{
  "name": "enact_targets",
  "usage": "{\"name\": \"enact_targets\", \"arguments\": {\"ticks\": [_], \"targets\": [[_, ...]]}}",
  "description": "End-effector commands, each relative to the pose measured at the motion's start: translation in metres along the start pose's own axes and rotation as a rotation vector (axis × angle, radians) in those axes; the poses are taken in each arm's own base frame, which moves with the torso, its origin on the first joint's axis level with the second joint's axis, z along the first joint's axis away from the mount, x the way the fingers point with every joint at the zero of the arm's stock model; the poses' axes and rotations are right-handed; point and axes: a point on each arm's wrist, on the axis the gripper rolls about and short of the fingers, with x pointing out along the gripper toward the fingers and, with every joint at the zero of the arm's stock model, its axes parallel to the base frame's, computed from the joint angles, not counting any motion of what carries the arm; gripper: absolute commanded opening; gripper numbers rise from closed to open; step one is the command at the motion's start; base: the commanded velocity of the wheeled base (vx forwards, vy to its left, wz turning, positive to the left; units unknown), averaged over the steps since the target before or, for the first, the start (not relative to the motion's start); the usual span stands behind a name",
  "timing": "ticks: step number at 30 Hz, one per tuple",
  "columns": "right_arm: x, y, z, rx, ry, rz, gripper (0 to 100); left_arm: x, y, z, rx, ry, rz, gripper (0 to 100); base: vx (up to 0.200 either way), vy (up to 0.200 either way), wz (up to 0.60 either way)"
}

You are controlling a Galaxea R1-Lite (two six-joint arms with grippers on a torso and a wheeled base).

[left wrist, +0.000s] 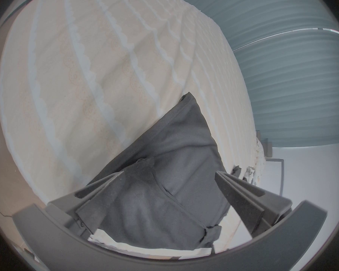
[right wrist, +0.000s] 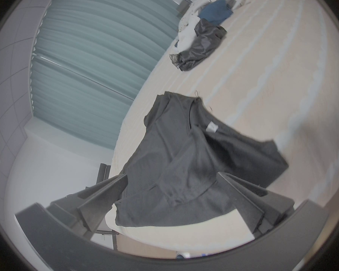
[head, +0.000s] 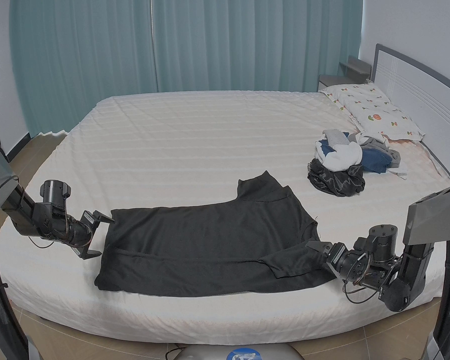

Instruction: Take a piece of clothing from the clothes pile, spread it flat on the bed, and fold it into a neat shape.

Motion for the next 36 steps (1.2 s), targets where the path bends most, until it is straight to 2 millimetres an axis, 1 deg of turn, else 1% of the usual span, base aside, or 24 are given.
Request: {"name": "enact_targets", "arguments": {"ticks": [1, 4, 6, 7, 12, 23, 24, 29, 33, 36], "targets": [[0.001, 0.002, -0.018, 0.002, 0.040, -0.026, 100, -0.012, 0.002, 0.004, -0.029, 0.000, -0.030, 100, 0.000, 0.000, 0.00], [0.005, -0.002, -0.025, -0.001, 0.050, -0.050, 100, -0.013, 0.002, 0.004, -0.045, 0.011, -0.037, 100, 0.000, 0.000, 0.00], [0.006, -0.003, -0.026, -0.001, 0.051, -0.055, 100, -0.012, 0.003, 0.004, -0.047, 0.012, -0.038, 100, 0.000, 0.000, 0.00], [0.012, -0.010, -0.030, -0.002, 0.053, -0.081, 100, -0.012, 0.003, 0.004, -0.047, 0.013, -0.038, 100, 0.000, 0.000, 0.00], [0.026, -0.010, -0.027, -0.006, 0.010, -0.075, 100, -0.010, 0.003, 0.005, -0.041, 0.005, -0.047, 100, 0.000, 0.000, 0.00], [0.036, -0.013, -0.027, -0.008, -0.027, -0.104, 100, -0.009, 0.003, 0.005, -0.041, 0.003, -0.046, 100, 0.000, 0.000, 0.00], [0.038, -0.013, -0.027, -0.008, -0.030, -0.105, 0, -0.010, 0.003, 0.005, -0.041, 0.003, -0.048, 100, 0.000, 0.000, 0.00], [0.040, -0.016, -0.028, -0.012, -0.059, -0.131, 0, -0.010, 0.003, 0.005, -0.039, 0.001, -0.047, 100, 0.000, 0.000, 0.00], [0.038, -0.010, -0.032, -0.023, -0.083, -0.134, 0, -0.010, 0.003, 0.005, -0.040, 0.001, -0.045, 100, 0.000, 0.000, 0.00], [0.037, -0.008, -0.032, -0.025, -0.099, -0.136, 0, -0.010, 0.003, 0.004, -0.039, 0.002, -0.045, 100, 0.000, 0.000, 0.00]]}}
